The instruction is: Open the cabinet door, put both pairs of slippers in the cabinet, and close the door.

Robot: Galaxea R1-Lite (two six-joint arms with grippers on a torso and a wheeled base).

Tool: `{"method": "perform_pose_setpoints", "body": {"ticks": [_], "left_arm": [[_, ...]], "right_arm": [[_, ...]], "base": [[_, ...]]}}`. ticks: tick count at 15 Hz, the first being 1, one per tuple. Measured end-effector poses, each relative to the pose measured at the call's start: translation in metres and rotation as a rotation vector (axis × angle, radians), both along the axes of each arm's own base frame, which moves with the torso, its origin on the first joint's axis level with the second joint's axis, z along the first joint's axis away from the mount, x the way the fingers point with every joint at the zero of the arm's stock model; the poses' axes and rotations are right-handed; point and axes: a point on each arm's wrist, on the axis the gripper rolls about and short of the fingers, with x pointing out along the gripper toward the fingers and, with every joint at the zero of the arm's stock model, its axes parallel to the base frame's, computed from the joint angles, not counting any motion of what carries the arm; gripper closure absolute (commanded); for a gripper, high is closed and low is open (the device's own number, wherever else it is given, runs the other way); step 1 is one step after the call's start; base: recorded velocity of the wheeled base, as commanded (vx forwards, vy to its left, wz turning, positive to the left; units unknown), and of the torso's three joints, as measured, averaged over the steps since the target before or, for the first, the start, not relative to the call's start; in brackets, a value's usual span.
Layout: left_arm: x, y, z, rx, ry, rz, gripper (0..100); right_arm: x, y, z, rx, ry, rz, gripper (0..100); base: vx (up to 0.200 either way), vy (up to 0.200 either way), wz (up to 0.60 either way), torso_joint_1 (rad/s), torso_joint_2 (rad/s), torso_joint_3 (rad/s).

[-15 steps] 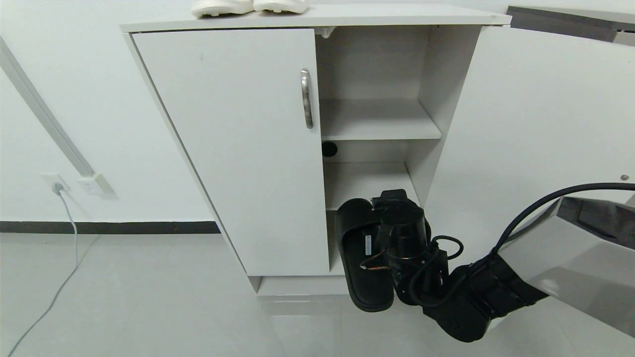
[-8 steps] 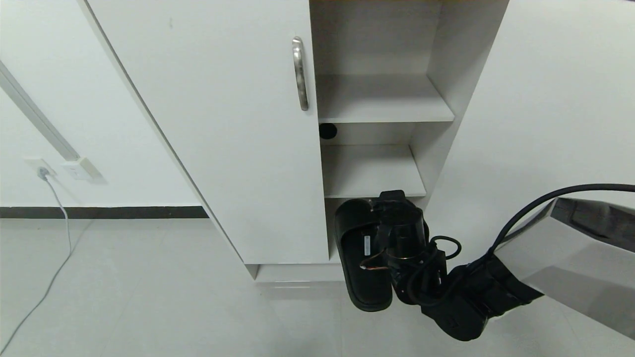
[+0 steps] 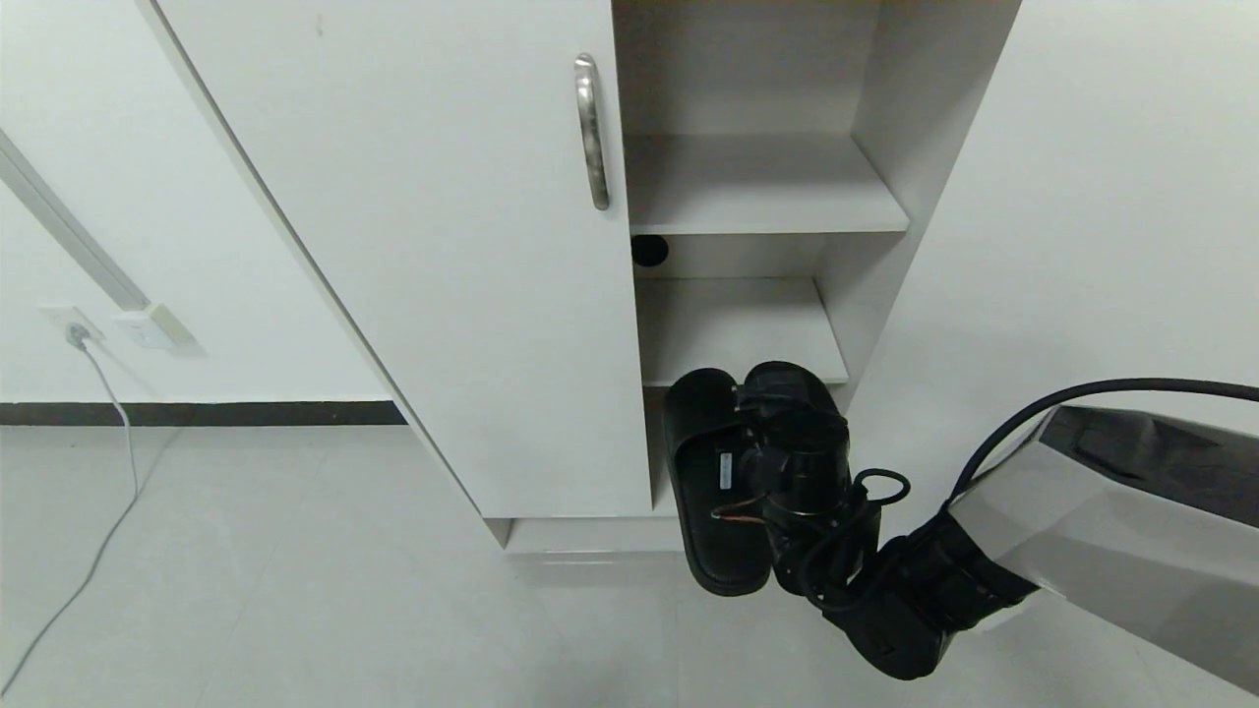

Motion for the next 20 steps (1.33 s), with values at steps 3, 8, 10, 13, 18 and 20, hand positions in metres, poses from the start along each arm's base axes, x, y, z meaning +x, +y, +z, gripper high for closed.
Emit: {"method": "perform_pose_setpoints", "body": {"ticks": [3,8,10,13,18,20], "left_arm": [[0.0,0.0,0.0,-0.001,0.0,0.0,100],[0.0,0.0,0.0,-0.001,0.0,0.0,100],[0.0,0.0,0.0,0.0,0.0,0.0,100],[0.0,0.0,0.0,0.0,0.0,0.0,100],[0.0,0.0,0.0,0.0,0.0,0.0,100],[0.0,0.0,0.0,0.0,0.0,0.0,100]], "right_arm": [[0.0069,-0.0062,-0.0023,-0.015,-0.027,-0.047,100],[0.0088,-0.0066,-0.0043,-0.018,-0.026,-0.051,100],[0.0088,-0.0067,-0.0041,-0.018,-0.026,-0.052,100],[0.0089,-0.007,-0.0038,-0.018,-0.026,-0.052,100],[0.0085,-0.0067,-0.003,-0.016,-0.028,-0.052,100],[0.009,-0.0069,-0.002,-0.016,-0.029,-0.052,100]], "base": [[0.0,0.0,0.0,0.0,0.0,0.0],[0.0,0.0,0.0,0.0,0.0,0.0],[0.2,0.0,0.0,0.005,0.0,0.0],[0.2,0.0,0.0,-0.001,0.0,0.002],[0.16,0.0,0.0,0.003,0.0,0.002],[0.0,0.0,0.0,0.0,0.0,0.0]]}}
